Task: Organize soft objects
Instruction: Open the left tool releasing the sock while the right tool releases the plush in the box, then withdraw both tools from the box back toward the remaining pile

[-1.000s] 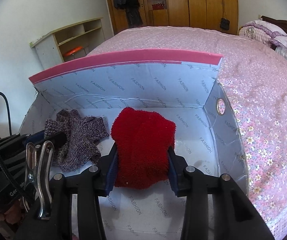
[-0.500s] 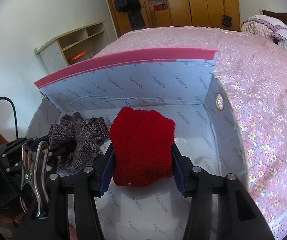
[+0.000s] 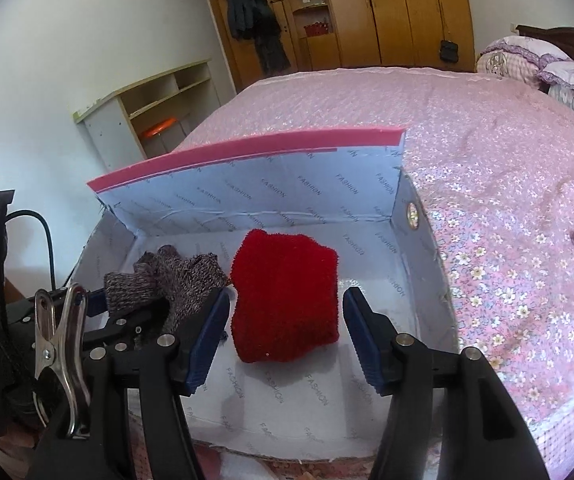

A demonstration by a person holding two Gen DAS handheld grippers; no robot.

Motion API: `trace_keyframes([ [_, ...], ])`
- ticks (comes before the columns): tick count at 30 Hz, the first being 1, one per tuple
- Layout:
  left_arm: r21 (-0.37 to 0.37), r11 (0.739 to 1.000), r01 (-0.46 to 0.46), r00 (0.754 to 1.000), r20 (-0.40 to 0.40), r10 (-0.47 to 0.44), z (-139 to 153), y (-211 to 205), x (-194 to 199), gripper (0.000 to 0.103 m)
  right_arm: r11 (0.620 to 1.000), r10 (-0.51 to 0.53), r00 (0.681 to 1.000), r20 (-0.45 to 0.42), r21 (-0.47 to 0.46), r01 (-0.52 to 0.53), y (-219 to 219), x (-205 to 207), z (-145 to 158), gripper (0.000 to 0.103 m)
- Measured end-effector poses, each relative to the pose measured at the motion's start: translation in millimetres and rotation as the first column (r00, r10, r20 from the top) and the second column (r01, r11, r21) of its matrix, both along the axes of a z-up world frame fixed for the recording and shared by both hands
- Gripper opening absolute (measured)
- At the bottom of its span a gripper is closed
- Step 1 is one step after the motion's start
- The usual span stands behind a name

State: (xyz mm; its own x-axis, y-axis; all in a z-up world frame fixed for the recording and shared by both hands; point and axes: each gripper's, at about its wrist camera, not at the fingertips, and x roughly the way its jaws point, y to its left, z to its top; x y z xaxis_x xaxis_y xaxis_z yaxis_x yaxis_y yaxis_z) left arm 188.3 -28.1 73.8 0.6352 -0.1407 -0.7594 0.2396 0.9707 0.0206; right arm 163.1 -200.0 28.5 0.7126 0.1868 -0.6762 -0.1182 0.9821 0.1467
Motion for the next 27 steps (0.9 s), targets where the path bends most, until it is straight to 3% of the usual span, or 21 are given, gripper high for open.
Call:
trace_keyframes([
  [7, -0.03, 1.0, 0.0, 1.0, 0.002, 0.0, 9.1, 9.4, -11.2, 0.049, 1.0, -0.019, 1.0, 0.01, 0.016, 0.019, -5.2, -12.4, 5.8, 0.061],
  [17, -0.049, 0.999, 0.007, 0.999, 0.034, -0.005, 27.1, 22.3, -37.2, 0.051, 0.998, 0.008, 1.0, 0.009, 0.062, -0.008, -4.2, -37.3, 10.4, 0.061],
  [27, -0.023, 0.999, 0.022, 0.998, 0.057, -0.021, 44.9, 25.5, -69.1, 0.051, 0.996, 0.012, 1.0, 0.01, 0.094, -0.012, 0.5, -72.7, 12.1, 0.061],
])
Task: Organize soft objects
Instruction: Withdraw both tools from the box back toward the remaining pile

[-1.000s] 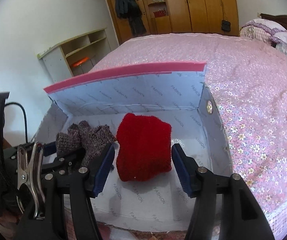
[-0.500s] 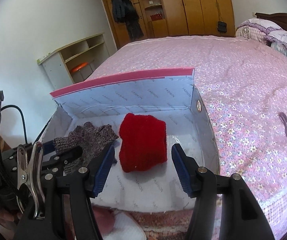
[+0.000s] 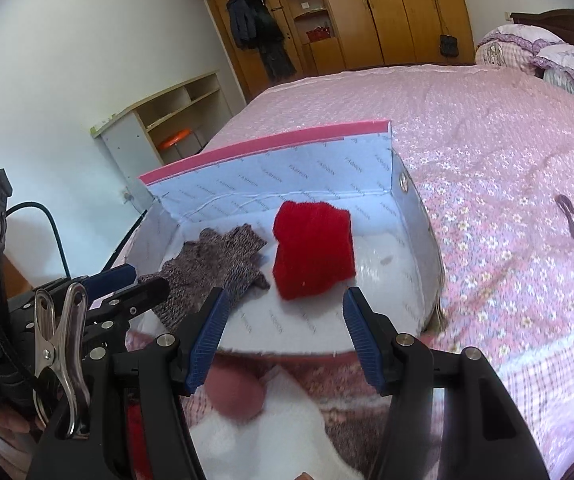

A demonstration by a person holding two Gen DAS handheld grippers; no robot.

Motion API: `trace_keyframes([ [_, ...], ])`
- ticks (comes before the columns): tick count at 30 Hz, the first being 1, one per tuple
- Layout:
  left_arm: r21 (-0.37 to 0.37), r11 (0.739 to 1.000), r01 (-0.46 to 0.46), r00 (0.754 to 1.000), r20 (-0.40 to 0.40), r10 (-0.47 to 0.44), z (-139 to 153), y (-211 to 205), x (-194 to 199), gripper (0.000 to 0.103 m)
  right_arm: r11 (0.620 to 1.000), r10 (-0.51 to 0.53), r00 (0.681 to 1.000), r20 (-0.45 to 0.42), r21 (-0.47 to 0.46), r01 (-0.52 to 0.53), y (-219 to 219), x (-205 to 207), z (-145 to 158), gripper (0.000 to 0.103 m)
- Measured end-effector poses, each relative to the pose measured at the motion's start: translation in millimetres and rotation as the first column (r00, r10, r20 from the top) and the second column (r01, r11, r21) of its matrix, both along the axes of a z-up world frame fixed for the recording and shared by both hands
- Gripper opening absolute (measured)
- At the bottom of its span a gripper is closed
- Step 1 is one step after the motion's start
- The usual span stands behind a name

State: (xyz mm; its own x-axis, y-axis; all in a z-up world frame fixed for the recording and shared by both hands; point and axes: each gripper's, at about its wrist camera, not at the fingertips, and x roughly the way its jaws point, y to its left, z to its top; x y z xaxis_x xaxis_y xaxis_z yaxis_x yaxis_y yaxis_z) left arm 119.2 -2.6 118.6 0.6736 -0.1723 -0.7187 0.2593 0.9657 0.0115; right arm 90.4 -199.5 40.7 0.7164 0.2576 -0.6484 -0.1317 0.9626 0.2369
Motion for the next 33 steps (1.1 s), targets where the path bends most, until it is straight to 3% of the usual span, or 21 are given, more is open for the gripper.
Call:
trace_keyframes([
  [12, -0.027, 0.999, 0.02, 1.0, -0.002, -0.02, 10.5, -3.0, -38.7, 0.051, 1.0, 0.008, 1.0, 0.009, 0.012, -0.008, 2.9, -45.1, 4.9, 0.061],
  [33, -0.024, 1.0, 0.001, 1.0, -0.031, -0.001, -7.9, 12.9, -101.9, 0.051, 0.999, 0.047, 0.998, -0.041, -0.021, -0.047, 9.5, -104.3, -16.3, 0.061],
])
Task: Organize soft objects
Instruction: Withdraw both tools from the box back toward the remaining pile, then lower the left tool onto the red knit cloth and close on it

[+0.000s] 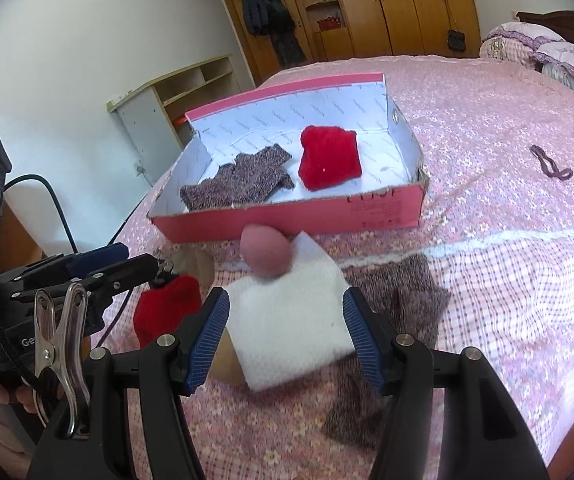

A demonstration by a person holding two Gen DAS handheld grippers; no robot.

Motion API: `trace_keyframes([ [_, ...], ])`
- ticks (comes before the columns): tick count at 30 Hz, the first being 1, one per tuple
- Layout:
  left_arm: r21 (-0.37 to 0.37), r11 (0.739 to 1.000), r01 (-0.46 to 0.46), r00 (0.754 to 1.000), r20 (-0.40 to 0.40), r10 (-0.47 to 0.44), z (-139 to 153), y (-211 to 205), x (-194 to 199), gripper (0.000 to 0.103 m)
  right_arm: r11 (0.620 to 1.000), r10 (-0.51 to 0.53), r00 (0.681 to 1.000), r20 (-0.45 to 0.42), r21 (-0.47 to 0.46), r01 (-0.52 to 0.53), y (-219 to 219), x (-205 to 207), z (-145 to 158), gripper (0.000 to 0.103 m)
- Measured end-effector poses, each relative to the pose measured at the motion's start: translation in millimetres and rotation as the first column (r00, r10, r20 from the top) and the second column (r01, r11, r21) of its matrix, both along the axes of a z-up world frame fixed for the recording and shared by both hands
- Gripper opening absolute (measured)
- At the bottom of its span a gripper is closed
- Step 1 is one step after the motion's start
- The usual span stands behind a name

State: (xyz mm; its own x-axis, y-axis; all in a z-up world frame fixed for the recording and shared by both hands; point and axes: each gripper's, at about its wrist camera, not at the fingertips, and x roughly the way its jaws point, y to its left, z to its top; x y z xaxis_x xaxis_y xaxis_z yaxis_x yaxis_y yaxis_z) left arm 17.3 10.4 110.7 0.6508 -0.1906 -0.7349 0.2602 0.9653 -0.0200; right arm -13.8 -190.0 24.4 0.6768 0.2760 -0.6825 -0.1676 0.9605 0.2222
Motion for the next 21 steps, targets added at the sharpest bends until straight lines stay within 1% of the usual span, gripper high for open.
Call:
trace_keyframes([
  [3, -0.004, 1.0, -0.001, 1.0, -0.012, 0.001, -1.6, 3.4, -7.0, 0.051, 1.0, 0.015, 1.0, -0.015, 0.009, -0.015, 0.7, -6.8, -1.6, 0.061],
  [9, -0.017, 1.0, -0.014, 1.0, -0.017, 0.014, -3.8, 10.0, -18.3, 0.051, 1.0, 0.01, 1.0, -0.014, -0.024, -0.011, -0.9, -19.9, -4.9, 0.061],
  [21, -0.025, 1.0, -0.001, 1.0, -0.013, 0.001, -8.4, 13.7, -38.0, 0.051, 0.998, 0.004, 1.0, -0.019, -0.064, -0.005, -4.6, -34.4, -13.0, 0.061],
])
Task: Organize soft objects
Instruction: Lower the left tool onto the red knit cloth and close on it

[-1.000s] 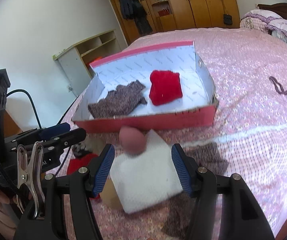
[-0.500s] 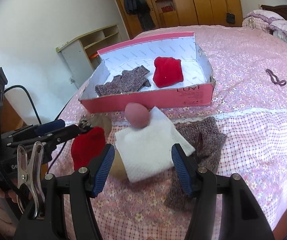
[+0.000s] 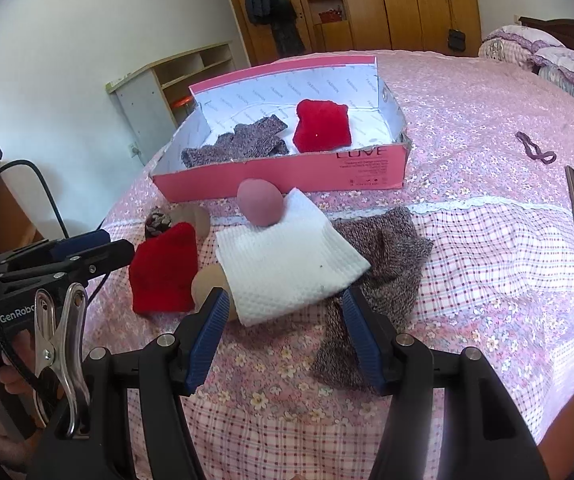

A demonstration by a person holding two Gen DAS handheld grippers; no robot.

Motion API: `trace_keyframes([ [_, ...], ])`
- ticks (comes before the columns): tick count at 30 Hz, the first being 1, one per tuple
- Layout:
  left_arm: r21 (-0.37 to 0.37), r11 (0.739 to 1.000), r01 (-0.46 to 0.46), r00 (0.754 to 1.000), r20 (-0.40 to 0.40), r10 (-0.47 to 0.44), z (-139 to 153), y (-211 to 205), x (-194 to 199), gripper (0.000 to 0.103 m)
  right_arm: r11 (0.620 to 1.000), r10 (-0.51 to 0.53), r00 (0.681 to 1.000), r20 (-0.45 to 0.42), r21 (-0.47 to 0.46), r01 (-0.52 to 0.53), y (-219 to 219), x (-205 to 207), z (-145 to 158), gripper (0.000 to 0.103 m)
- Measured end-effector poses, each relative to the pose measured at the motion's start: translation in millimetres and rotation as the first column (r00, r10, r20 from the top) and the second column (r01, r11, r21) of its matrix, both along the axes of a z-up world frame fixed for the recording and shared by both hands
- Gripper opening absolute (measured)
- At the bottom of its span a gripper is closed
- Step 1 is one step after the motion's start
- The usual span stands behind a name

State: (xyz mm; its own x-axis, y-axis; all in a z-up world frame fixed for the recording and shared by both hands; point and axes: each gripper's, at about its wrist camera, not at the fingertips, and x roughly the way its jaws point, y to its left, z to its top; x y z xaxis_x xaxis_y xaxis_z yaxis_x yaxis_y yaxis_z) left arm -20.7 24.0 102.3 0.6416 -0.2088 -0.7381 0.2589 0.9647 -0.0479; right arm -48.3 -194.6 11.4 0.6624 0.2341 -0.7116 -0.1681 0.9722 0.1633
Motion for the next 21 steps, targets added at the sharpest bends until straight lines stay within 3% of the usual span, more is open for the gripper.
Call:
trace_keyframes([
  [21, -0.055, 0.996, -0.065, 0.998, -0.021, 0.064, -13.0, 27.5, -7.3, 0.051, 0.999, -0.018, 1.0, -0.017, -0.027, 0.017, -5.8, -7.6, -9.3, 0.061],
])
